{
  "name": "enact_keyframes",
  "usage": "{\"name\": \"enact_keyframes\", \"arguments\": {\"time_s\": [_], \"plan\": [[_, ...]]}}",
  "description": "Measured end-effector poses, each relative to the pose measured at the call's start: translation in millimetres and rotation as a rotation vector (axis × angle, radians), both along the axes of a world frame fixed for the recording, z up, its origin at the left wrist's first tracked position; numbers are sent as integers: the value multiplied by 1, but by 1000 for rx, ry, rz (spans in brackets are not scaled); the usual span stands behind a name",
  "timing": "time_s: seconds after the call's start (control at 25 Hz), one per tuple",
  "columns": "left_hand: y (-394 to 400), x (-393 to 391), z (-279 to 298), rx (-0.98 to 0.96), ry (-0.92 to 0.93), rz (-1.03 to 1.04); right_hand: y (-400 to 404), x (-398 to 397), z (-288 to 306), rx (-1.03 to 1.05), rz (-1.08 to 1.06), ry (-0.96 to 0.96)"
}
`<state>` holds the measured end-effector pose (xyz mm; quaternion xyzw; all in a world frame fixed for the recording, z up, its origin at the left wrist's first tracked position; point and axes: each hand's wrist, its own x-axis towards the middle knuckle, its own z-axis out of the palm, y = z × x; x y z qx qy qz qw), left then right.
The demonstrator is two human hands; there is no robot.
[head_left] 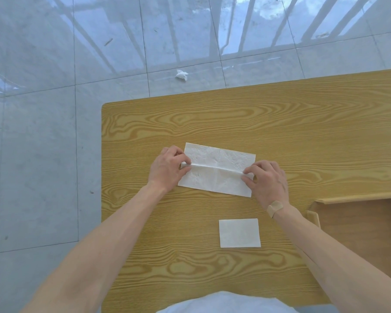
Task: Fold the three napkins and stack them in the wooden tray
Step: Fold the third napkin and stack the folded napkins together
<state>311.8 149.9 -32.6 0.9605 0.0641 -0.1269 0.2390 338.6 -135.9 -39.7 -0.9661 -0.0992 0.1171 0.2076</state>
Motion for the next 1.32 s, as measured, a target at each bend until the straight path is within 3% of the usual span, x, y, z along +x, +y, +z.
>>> {"name": "enact_keyframes", "arguments": {"time_s": [0.48, 0.64, 0.84, 1.32], "plan": [[-5, -10, 17, -97, -30, 128, -3, 2, 27, 101, -1, 57], [-2, -14, 33, -126, -175, 113, -4, 2, 37, 131, 4, -73], [-5, -37, 35, 18, -360, -8, -6, -16, 34, 82, 84, -175], [-11, -89, 6, 69, -222, -75, -1, -50, 8, -32, 141, -85]]}}
